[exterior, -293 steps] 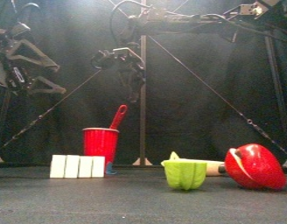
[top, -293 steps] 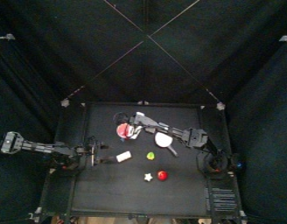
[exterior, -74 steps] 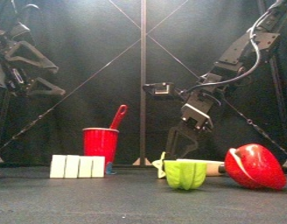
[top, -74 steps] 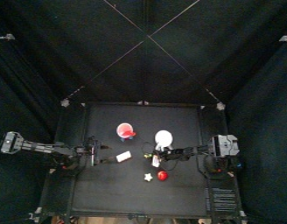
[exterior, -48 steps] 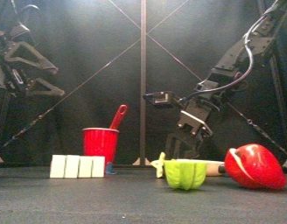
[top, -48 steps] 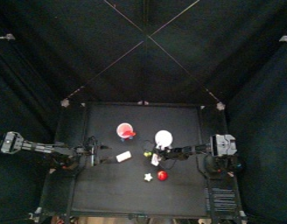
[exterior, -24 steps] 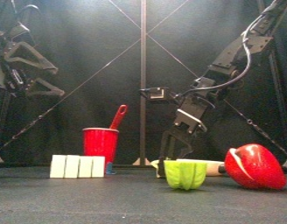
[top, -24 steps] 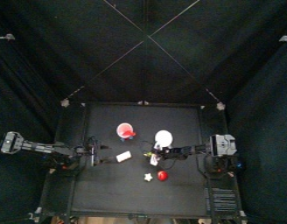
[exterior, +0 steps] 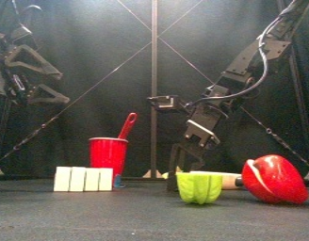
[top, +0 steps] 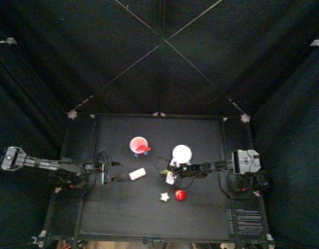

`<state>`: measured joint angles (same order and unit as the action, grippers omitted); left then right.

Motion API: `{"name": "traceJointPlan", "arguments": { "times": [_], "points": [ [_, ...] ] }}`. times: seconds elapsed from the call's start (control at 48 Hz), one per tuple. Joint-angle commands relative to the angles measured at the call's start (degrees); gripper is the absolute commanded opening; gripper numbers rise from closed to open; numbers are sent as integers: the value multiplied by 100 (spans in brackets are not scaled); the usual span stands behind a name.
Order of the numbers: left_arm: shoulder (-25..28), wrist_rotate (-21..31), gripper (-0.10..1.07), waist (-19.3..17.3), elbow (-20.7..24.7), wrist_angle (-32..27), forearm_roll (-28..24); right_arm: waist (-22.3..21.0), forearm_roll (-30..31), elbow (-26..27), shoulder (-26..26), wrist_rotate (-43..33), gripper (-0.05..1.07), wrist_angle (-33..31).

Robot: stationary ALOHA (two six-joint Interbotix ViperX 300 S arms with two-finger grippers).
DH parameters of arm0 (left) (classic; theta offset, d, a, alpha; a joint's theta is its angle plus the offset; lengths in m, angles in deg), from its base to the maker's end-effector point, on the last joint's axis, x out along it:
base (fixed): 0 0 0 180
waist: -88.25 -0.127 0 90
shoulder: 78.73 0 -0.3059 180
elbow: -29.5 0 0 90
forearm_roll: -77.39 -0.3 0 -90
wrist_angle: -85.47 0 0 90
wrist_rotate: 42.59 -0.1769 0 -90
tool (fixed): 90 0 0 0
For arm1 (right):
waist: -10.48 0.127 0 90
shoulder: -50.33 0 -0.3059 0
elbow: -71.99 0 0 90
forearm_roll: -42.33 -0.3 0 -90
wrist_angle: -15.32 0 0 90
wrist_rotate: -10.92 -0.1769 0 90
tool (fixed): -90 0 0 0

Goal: Grab starfruit top

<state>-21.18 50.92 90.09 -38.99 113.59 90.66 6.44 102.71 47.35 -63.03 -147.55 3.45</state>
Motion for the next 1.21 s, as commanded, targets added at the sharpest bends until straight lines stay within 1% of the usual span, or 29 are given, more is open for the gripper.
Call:
{"name": "traceJointPlan", "arguments": {
  "times": [0.0,0.875,0.979,1.188],
  "points": [
    [18,-9,99,0,70,35,-9,-26,9,44,97,9,103,9],
    [18,-9,99,9,62,35,-9,-18,18,-9,97,9,102,9],
    [18,-9,99,0,62,35,0,-26,18,-18,97,9,96,9],
    [18,-9,99,0,62,35,0,-18,0,-9,97,-9,76,9]
  ]
}}
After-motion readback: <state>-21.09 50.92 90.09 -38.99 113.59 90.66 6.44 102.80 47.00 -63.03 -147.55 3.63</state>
